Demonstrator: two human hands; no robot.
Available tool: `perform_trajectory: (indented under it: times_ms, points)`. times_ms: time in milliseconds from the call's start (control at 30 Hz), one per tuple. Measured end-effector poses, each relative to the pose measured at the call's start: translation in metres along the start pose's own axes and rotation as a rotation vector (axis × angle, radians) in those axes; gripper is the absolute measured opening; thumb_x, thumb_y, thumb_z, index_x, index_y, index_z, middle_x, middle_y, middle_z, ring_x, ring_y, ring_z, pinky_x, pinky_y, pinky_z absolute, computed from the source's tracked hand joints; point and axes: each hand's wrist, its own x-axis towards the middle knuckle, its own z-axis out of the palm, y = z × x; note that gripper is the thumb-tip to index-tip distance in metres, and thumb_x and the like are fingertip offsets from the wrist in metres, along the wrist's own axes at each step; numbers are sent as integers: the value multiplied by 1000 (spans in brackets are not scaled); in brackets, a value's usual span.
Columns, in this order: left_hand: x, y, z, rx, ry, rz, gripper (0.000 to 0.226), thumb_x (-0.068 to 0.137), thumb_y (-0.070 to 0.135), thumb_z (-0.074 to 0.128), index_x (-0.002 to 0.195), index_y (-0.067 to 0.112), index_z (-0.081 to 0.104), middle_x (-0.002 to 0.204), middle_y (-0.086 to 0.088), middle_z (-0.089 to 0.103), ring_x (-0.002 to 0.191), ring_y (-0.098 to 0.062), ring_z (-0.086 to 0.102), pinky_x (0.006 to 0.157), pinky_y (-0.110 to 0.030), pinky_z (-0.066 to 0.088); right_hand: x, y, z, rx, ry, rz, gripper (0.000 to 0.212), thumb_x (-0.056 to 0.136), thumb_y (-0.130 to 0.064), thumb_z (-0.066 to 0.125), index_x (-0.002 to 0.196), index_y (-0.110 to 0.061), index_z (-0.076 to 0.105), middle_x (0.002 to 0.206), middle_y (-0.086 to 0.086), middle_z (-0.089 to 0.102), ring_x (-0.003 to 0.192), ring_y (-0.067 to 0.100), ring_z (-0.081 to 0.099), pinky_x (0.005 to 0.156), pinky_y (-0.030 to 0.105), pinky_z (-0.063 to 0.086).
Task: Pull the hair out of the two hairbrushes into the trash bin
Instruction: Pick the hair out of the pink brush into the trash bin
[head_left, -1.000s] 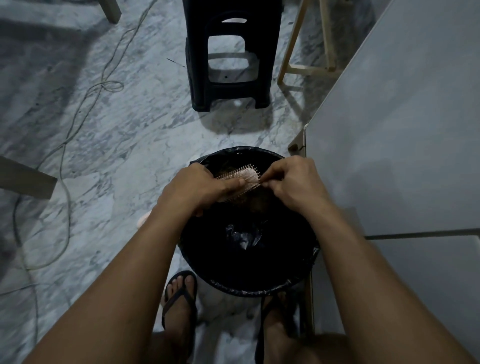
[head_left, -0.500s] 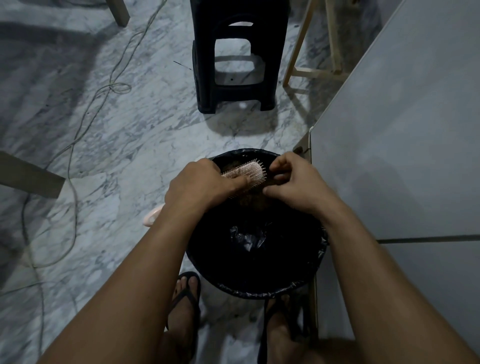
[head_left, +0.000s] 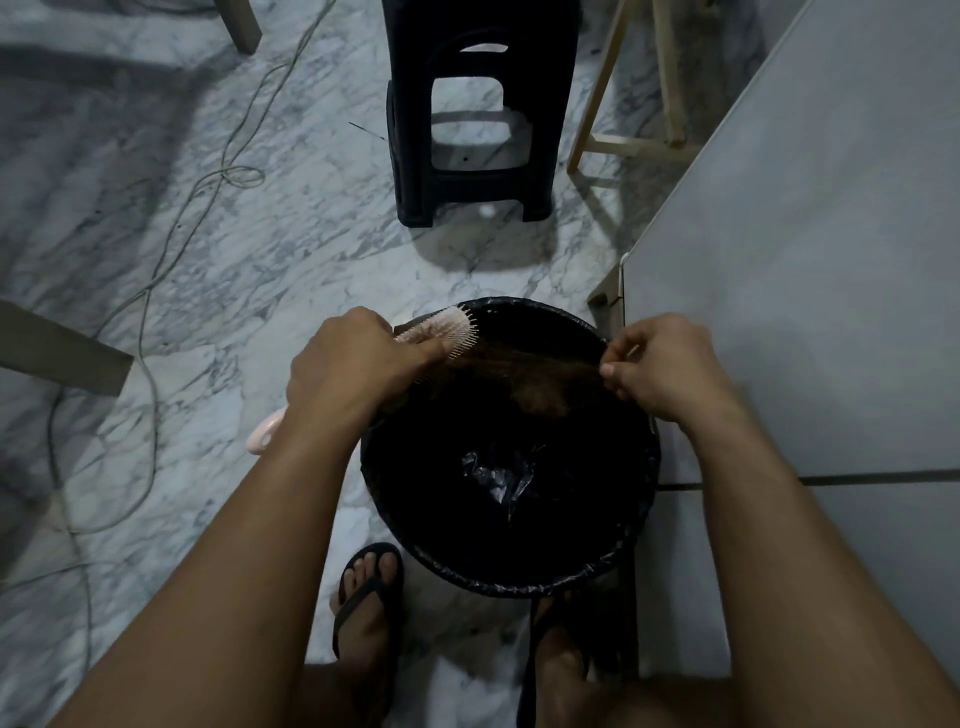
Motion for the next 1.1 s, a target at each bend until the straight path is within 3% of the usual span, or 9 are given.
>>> perform_trajectory:
  times_ms: [167, 267, 333, 433, 567, 700, 800, 967, 1100]
  points:
    - [1, 0, -4, -76, 2, 21, 65, 63, 75, 68, 53, 12, 52, 60, -11, 62, 59, -33, 65, 60, -42, 57, 1, 9, 6, -80, -108, 101, 20, 72, -10, 73, 56, -18, 66, 71, 7, 73, 78, 26, 72, 79, 36, 58]
    - [-7, 11, 1, -92, -22, 85, 64, 67, 73, 69, 50, 16, 46, 53, -5, 47, 56, -29, 54, 49, -31, 34, -6, -12, 13, -66, -286, -59, 15, 73, -14, 77, 85, -22, 72, 91, 1, 73, 96, 19, 69, 84, 27, 51]
    - [-10, 18, 5, -88, -34, 110, 62, 64, 76, 67, 55, 15, 55, 58, -4, 53, 61, -27, 58, 51, -30, 33, -7, -24, 22, 7, -386, -103, 67, 68, -20, 82, 130, -16, 55, 129, 2, 61, 120, 16, 57, 98, 26, 43]
    - [-13, 27, 8, -101, -21, 135, 61, 65, 75, 66, 54, 16, 54, 57, -2, 52, 58, -25, 56, 50, -30, 31, -13, -37, 38, 453, -557, -76, 116, 56, -22, 88, 150, -16, 20, 149, 2, 44, 133, 14, 47, 108, 30, 40]
    - [-17, 34, 10, -124, 29, 183, 63, 68, 71, 68, 47, 18, 41, 51, 0, 43, 51, -22, 46, 48, -30, 25, -21, -46, 47, 874, -567, -33, 57, 79, 9, 66, 129, -9, 43, 113, 15, 68, 101, 25, 69, 84, 33, 58]
    - [-16, 32, 7, -166, 72, 172, 67, 69, 71, 68, 47, 17, 34, 49, 1, 37, 47, -22, 40, 48, -30, 22, -19, -43, 39, 603, -502, -146, 16, 94, -10, 54, 105, -7, 65, 68, 3, 64, 62, 13, 59, 65, 25, 49]
    - [-14, 29, 4, -188, 115, 139, 71, 70, 70, 69, 49, 17, 27, 46, 1, 30, 45, -22, 36, 47, -31, 20, -15, -36, 35, 494, -473, -193, 31, 99, -18, 45, 73, -16, 62, 56, -1, 49, 54, 13, 42, 57, 27, 36]
    - [-14, 26, 2, -212, 111, 112, 71, 67, 72, 70, 48, 17, 29, 45, 2, 29, 44, -22, 35, 49, -29, 23, -9, -25, 21, 114, -463, -261, 35, 98, -21, 45, 63, -19, 53, 46, -8, 46, 40, 3, 37, 46, 17, 31]
    - [-5, 14, -8, -247, 120, 65, 70, 59, 80, 64, 51, 13, 44, 49, -14, 53, 51, -35, 60, 53, -44, 51, -2, 0, 10, -184, -369, -152, 32, 93, -16, 48, 62, -15, 50, 57, -2, 47, 59, 18, 46, 56, 26, 37]
